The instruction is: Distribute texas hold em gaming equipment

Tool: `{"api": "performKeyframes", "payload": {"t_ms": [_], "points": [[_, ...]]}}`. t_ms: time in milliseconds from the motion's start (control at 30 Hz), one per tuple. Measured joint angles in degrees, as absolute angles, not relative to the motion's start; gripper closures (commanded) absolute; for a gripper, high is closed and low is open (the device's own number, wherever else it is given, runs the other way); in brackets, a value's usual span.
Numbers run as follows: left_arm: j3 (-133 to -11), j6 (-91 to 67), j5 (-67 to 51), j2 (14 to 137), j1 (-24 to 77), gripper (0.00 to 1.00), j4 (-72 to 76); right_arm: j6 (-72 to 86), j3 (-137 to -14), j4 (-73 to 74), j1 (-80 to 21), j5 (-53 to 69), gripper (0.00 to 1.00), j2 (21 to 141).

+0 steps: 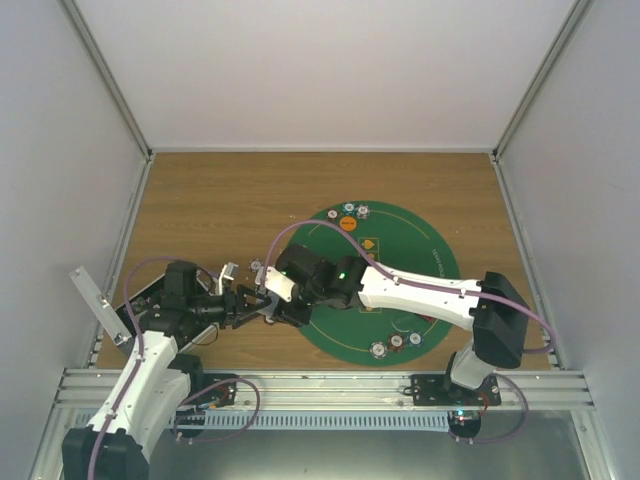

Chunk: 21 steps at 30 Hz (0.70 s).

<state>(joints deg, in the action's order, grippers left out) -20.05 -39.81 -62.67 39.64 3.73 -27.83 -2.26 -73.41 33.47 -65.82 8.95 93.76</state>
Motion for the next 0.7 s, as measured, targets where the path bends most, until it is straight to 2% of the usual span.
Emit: {"api": "performKeyframes", "payload": {"t_ms": [333,700], "points": [[-20.08,-40.42,-62.74,40.91,6.72,0.49,-24.40,-3.25,-74.65,33.85,-65.82,9.63,0.40,95.68],[-19.22,-43.31,-61.54,40.88,7.16,0.81,-22.09,-4.16,-75.61,34.81,-65.82,10.17,0.40,96.27]]}}
